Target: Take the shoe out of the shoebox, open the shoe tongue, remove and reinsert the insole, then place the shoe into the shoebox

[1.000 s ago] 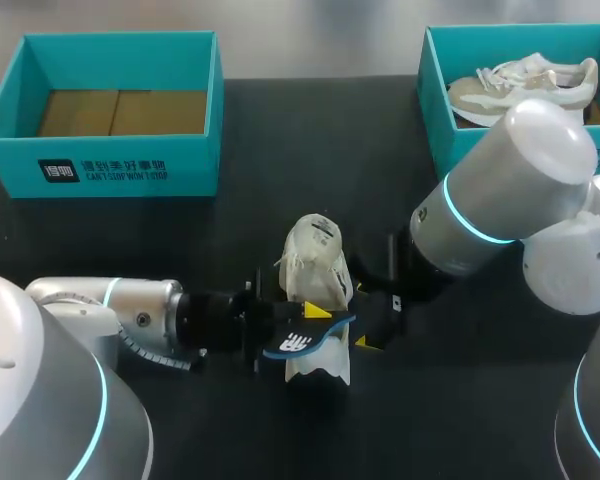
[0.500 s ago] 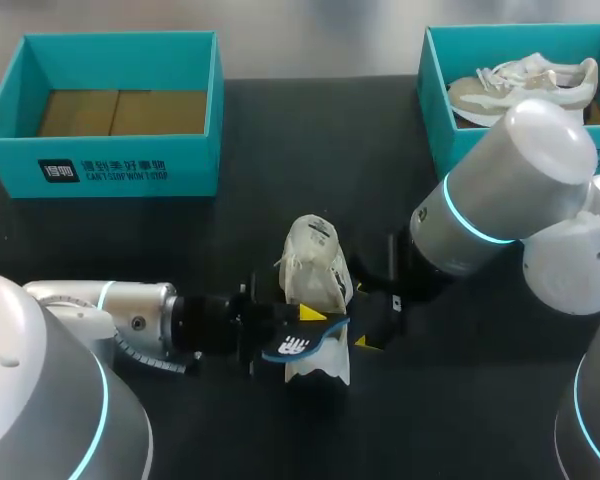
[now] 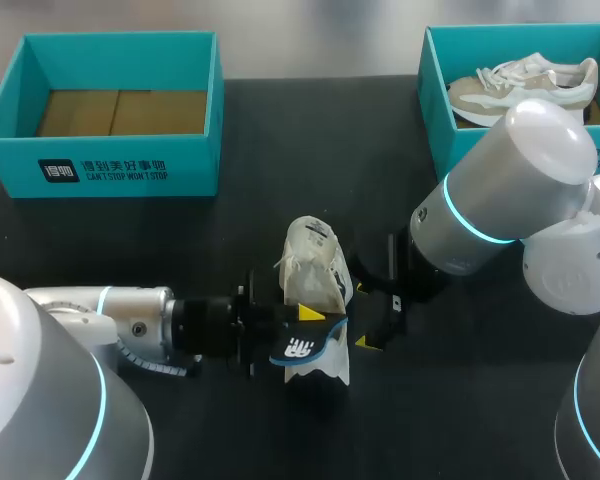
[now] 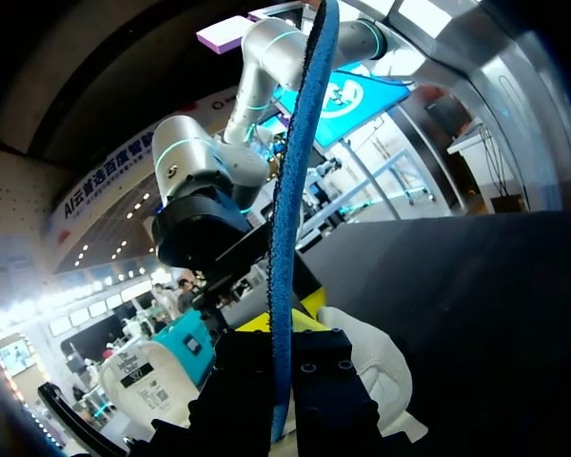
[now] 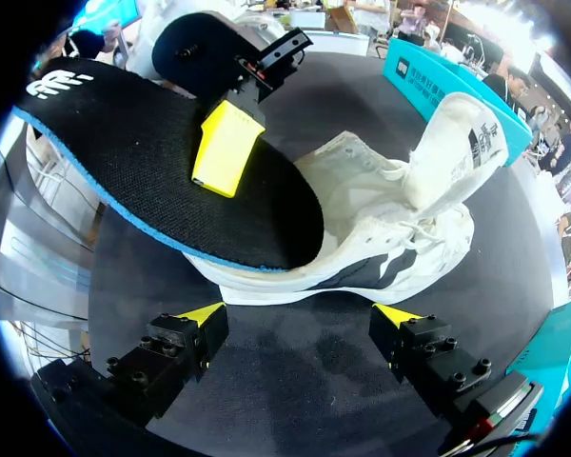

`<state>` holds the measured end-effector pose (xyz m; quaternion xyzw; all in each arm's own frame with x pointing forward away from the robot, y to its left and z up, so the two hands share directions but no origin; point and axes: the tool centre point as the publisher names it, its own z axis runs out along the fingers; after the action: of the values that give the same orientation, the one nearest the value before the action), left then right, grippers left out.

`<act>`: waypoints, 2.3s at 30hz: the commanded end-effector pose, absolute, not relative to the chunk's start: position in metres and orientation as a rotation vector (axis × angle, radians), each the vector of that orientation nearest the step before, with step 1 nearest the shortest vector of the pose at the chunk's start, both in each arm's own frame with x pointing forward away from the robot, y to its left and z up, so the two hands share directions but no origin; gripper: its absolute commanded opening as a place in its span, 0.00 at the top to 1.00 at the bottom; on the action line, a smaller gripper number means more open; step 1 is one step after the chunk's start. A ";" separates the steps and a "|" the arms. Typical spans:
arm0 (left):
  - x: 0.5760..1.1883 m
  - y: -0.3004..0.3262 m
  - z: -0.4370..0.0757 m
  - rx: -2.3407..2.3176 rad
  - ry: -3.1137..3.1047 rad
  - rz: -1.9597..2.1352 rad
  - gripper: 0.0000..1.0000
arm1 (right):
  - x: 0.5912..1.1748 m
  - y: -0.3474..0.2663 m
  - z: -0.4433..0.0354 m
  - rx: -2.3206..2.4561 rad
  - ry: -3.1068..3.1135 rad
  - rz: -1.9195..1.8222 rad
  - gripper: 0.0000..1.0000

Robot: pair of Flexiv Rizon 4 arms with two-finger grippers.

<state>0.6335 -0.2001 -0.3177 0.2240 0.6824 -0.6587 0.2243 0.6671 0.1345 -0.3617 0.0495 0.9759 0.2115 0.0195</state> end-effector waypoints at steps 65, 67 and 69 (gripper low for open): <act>0.667 -0.198 -0.349 0.630 1.927 -1.585 1.00 | 0.666 0.135 -0.363 0.154 3.026 0.658 0.00; 0.666 -0.197 -0.347 0.614 1.925 -1.606 1.00 | 0.666 0.135 -0.363 0.154 3.026 0.658 0.00; 0.665 -0.197 -0.345 0.616 1.923 -1.611 1.00 | 0.666 0.135 -0.363 0.154 3.026 0.658 0.00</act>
<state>0.6660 -0.1995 -0.3446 0.2276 0.7167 -0.5987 0.2759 0.6671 0.1345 -0.3617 0.0495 0.9759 0.2116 0.0195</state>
